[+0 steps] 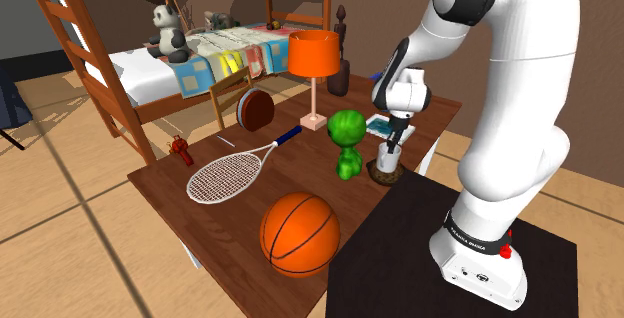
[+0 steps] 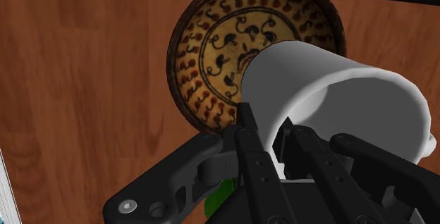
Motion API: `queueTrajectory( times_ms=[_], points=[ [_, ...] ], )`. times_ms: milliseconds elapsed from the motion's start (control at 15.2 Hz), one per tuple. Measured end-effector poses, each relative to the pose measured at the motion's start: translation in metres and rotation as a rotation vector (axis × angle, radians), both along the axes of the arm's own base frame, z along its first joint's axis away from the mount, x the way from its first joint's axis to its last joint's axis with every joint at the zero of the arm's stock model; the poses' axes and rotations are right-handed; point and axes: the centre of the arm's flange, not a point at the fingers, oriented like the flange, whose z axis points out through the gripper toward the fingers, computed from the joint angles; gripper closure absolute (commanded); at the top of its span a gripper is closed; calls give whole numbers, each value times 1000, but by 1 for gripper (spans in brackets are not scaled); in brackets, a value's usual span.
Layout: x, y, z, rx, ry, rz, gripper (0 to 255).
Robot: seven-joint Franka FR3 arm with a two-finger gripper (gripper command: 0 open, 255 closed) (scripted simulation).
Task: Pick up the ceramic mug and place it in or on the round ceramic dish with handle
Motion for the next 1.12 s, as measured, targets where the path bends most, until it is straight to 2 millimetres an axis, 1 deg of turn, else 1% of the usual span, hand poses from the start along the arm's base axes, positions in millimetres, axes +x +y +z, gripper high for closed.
queueTrajectory(
  times_ms=[198, 594, 660, 1056, 1122],
  points=[
    [0, 1, -12, 0, 0, 0, 255],
    [-1, 0, -15, 0, 0, 0, 255],
    [-1, 0, -15, 0, 0, 0, 0],
    [-1, 0, -15, 0, -1, 0, 0],
    [-1, 0, -9, 0, -1, -1, 0]
  ],
)
